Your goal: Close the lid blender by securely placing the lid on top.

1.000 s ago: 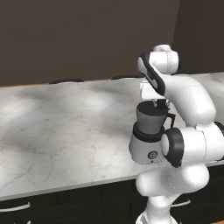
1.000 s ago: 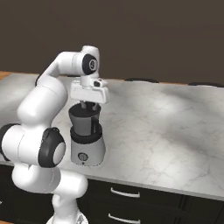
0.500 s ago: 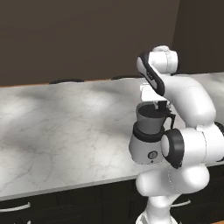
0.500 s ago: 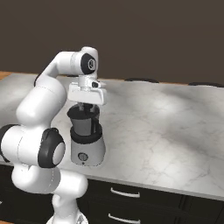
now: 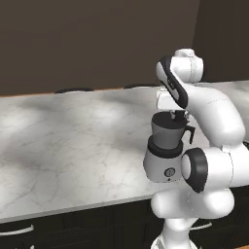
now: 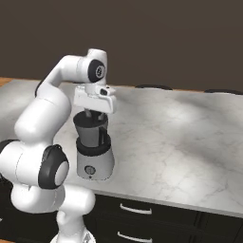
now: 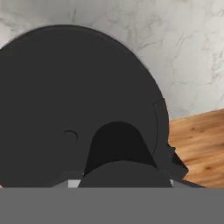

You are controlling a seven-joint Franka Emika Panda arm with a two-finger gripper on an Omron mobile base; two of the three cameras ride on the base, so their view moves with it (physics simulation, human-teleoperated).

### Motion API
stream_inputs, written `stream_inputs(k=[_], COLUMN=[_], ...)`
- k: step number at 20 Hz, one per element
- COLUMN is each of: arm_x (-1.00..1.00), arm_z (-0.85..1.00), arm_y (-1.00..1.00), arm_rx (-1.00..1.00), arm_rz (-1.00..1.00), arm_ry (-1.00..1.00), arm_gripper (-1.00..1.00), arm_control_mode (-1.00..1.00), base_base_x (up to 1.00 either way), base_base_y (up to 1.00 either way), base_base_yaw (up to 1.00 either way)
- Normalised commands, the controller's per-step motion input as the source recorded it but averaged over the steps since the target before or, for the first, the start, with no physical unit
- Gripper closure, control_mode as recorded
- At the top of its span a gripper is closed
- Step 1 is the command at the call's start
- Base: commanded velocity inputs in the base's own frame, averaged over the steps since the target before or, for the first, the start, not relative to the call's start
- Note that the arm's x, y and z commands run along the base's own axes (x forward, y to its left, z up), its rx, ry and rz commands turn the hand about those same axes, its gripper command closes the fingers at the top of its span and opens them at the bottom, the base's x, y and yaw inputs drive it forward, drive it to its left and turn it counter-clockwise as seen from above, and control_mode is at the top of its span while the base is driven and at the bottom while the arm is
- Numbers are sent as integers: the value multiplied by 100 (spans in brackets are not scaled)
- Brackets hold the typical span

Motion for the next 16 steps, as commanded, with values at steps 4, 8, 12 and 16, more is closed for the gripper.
stream_inputs(k=[4,8,12,16], arm_x=[-1,0,1,0], arm_z=[0,-8,-11,-3], arm_y=[0,0,0,0], arm_rx=[7,6,1,0], arm_rz=[0,0,0,0], arm_ry=[-44,-20,-3,3], arm_gripper=[100,100,100,100], arm_control_mode=[-100,-100,-100,-100], base_base_x=[0,0,0,0], base_base_y=[0,0,0,0], base_base_yaw=[0,0,0,0])
